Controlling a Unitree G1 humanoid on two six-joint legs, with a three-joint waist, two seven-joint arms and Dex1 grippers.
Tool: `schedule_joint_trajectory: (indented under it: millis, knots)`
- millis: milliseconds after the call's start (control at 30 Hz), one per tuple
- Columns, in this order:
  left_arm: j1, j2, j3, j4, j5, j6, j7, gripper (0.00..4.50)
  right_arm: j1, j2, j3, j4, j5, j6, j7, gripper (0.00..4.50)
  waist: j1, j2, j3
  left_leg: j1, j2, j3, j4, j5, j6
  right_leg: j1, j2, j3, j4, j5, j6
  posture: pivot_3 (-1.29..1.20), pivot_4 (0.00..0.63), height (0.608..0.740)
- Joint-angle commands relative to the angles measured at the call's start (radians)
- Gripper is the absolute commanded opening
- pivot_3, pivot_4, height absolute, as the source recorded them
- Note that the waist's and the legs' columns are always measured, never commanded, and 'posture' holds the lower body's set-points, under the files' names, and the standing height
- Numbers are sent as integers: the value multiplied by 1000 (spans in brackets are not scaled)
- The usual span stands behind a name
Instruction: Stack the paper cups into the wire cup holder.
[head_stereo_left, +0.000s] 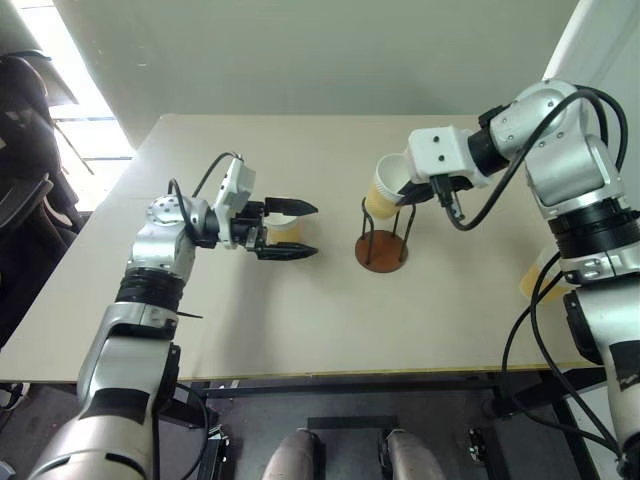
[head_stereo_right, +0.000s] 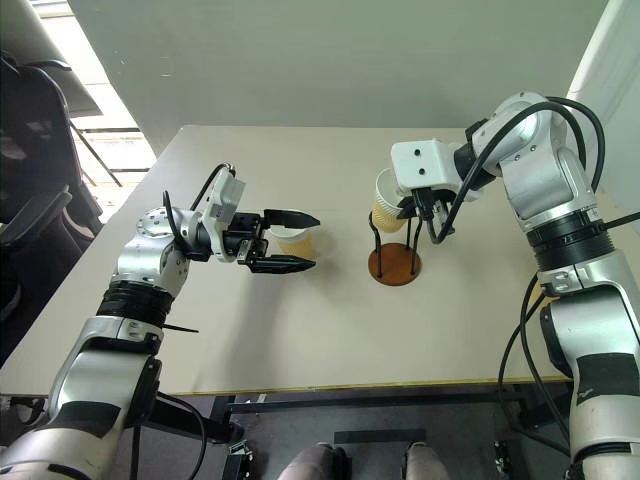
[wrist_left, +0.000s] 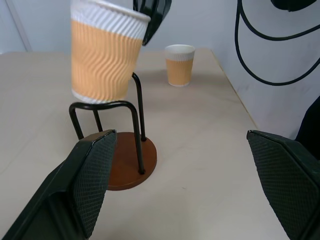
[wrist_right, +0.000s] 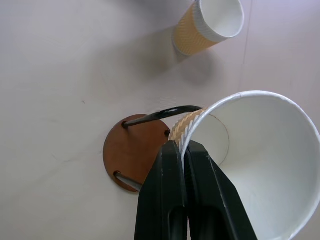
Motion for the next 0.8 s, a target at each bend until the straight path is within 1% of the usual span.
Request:
schedule_joint_trajectory:
  millis: [33, 467, 533, 600, 767, 800]
  knots:
    - [-5, 13, 0, -24, -22, -14, -43, 4500, -21, -2, 4, 8, -6, -27, 13, 20, 0, 0, 0, 0, 0, 0, 0, 0, 0, 0, 0, 0, 0, 0, 0, 0, 150, 740]
    - [5, 23, -10, -29, -29, -21, -43, 4500, -24, 3, 38, 40, -35, -80, 40, 20, -1, 0, 0, 0, 0, 0, 0, 0, 0, 0, 0, 0, 0, 0, 0, 0, 150, 740]
    - [7, 23, -9, -31, -29, -21, -43, 4500, -23, 5, 39, 42, -37, -84, 44, 386, -1, 0, 0, 0, 0, 0, 0, 0, 0, 0, 0, 0, 0, 0, 0, 0, 150, 740]
    - [9, 21, -7, -32, -27, -22, -43, 4500, -20, 9, 39, 48, -43, -94, 39, 941, -1, 0, 0, 0, 0, 0, 0, 0, 0, 0, 0, 0, 0, 0, 0, 0, 150, 740]
    - [10, 17, 2, -31, -20, -19, -43, 4500, -12, 18, 34, 59, -51, -112, 19, 2585, -1, 0, 0, 0, 0, 0, 0, 0, 0, 0, 0, 0, 0, 0, 0, 0, 150, 740]
    - [9, 15, 6, -29, -15, -19, -43, 4500, -11, 20, 30, 61, -51, -113, 14, 2585, -1, 0, 0, 0, 0, 0, 0, 0, 0, 0, 0, 0, 0, 0, 0, 0, 150, 740]
